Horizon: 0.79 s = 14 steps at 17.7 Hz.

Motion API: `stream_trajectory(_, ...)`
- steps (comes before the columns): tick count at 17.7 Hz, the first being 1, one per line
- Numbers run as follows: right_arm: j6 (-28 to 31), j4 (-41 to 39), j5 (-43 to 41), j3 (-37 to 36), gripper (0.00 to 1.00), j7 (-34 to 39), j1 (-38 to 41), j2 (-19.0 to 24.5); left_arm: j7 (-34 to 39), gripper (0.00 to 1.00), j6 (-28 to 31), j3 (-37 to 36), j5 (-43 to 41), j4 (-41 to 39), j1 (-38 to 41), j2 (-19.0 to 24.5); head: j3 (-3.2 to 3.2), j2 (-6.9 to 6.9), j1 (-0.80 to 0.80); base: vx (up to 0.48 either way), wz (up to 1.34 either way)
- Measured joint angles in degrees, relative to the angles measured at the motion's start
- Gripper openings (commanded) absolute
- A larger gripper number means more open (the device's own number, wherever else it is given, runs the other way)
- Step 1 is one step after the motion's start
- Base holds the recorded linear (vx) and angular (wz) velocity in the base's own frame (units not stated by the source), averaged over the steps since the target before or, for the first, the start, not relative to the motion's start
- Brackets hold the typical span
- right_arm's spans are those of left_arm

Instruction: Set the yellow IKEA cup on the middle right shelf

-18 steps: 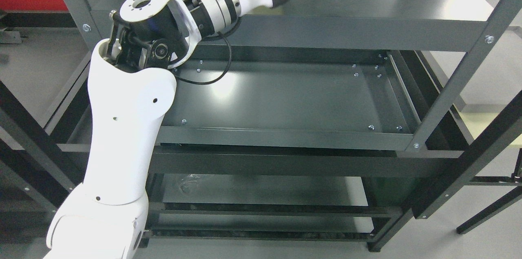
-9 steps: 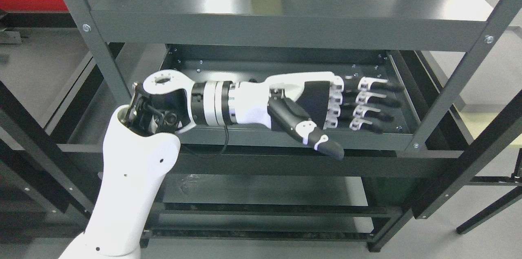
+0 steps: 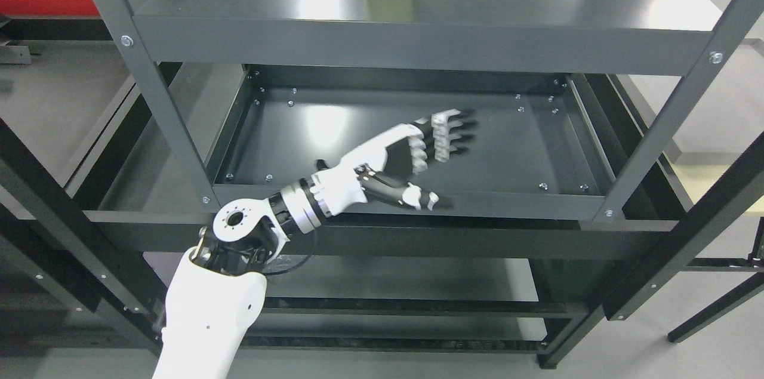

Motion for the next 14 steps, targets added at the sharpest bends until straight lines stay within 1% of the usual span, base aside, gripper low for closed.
stream_trajectory(4, 0.0, 0.0, 0.0, 0.0, 0.99, 0.3, 0.0, 0.0, 18.5, 0.99, -4.6, 3.6, -4.0, 2.9, 1.9, -0.4, 0.0, 0.0, 0.0, 0.0, 0.0)
stream_trajectory(5, 0.0, 0.0, 0.0, 0.0, 0.99, 0.3, 0.0, 0.0, 22.0, 0.99, -5.4, 4.4, -4.9, 3.4, 2.3, -0.4, 0.0, 0.0, 0.0, 0.0, 0.0)
stream_trajectory(7, 0.0, 0.0, 0.0, 0.0, 0.99, 0.3, 0.0, 0.0, 25.7, 0.99, -7.6, 5.6, -7.2, 4.3, 3.1, -0.6, 0.0, 0.0, 0.0, 0.0, 0.0)
stream_trajectory(10, 0.0, 0.0, 0.0, 0.0, 0.99, 0.4, 0.0, 0.0, 28.2, 0.99, -10.9, 7.1, -11.8, 5.0, 5.2, -0.7, 0.0, 0.0, 0.0, 0.0, 0.0)
stream_trajectory(12, 0.0, 0.0, 0.0, 0.0, 0.99, 0.4, 0.0, 0.0, 29.0, 0.99, -11.0, 7.5, -13.9, 4.8, 6.6, -0.8, 0.0, 0.0, 0.0, 0.0, 0.0)
stream_trajectory(14, 0.0, 0.0, 0.0, 0.0, 0.99, 0.4, 0.0, 0.0, 29.3, 0.99, -9.8, 8.2, -15.2, 4.3, 7.5, -0.9, 0.0, 0.0, 0.0, 0.0, 0.0)
